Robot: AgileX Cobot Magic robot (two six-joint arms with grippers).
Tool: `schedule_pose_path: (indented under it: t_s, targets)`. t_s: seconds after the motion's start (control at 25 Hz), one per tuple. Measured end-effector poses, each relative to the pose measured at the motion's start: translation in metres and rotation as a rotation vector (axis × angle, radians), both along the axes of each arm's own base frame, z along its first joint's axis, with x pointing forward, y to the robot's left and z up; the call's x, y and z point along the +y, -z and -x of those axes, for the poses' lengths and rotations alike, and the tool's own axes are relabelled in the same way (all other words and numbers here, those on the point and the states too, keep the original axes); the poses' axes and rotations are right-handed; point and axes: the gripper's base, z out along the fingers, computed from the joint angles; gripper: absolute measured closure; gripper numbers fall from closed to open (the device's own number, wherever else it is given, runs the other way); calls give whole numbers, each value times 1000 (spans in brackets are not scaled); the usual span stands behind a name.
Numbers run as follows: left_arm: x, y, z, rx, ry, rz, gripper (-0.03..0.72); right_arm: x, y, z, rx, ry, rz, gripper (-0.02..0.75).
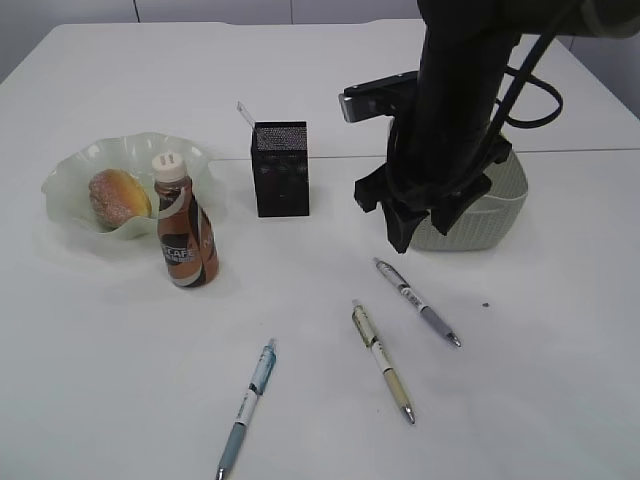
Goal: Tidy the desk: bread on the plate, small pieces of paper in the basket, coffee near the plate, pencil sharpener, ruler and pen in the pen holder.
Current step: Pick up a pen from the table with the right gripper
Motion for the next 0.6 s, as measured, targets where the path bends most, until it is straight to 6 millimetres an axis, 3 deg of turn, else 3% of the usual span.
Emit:
schedule_pose_path:
  t_s: [0.4,0.6]
  targets:
    - [0,2,4,47,34,-13,318,-5,0,-3,-31,-15,54,319]
    - [-1,3,7,75,38,-9,318,-4,21,-9,0,-23,97,319]
